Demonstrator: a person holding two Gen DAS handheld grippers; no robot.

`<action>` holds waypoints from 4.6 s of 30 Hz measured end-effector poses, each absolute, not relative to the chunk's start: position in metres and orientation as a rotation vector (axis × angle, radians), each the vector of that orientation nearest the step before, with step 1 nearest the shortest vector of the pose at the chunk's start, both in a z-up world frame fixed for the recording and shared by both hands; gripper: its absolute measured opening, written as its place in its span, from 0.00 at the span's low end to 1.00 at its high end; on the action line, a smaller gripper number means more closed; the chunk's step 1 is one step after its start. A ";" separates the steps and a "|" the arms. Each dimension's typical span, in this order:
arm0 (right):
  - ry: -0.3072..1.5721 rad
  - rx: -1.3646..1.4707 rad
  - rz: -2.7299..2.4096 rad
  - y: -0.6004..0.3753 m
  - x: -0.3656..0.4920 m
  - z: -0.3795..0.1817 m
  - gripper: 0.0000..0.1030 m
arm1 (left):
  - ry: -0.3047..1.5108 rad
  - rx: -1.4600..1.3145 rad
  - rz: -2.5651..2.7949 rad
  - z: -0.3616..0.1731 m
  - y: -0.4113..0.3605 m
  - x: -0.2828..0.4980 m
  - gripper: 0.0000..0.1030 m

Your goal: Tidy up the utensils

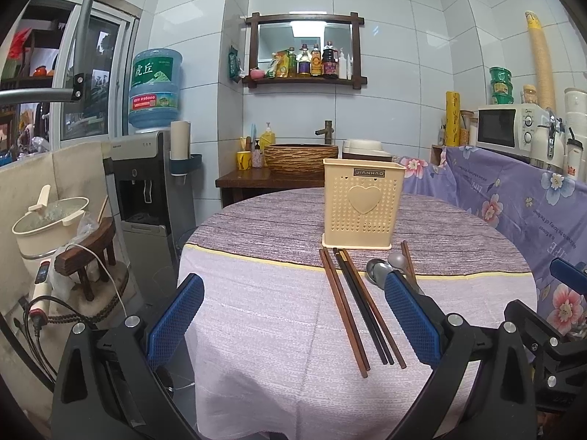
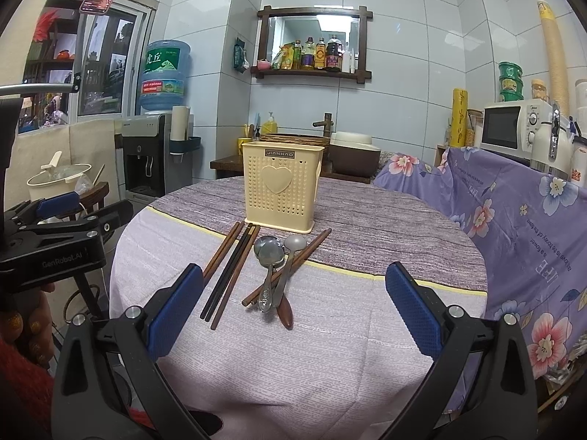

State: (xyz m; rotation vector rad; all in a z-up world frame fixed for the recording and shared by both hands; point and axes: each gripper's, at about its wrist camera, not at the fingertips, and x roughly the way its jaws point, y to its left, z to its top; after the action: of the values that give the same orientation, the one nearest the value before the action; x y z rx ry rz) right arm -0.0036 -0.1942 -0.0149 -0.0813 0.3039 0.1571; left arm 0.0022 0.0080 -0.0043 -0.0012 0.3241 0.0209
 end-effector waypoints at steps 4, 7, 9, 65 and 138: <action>0.303 -0.083 0.156 -0.194 -0.004 -0.015 0.95 | 0.325 -0.001 0.020 -0.004 0.008 0.002 0.95; 0.307 -0.082 0.158 -0.194 -0.003 -0.015 0.95 | 0.325 0.001 0.020 -0.004 0.007 0.003 0.95; 0.307 -0.083 0.154 -0.194 -0.004 -0.014 0.95 | 0.327 -0.001 0.018 -0.004 0.007 0.003 0.95; 0.770 -0.098 0.117 -0.199 0.193 -0.046 0.80 | 0.987 0.017 -0.100 -0.064 -0.016 0.200 0.51; 1.014 0.174 0.030 -0.233 0.334 -0.071 0.21 | 0.990 0.060 -0.105 -0.067 0.014 0.240 0.25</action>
State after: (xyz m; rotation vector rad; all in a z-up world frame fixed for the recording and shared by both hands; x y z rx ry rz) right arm 0.3339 -0.2325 -0.0707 0.1740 1.0145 0.0297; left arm 0.2398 0.0136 -0.0671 0.0600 0.9903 -0.1048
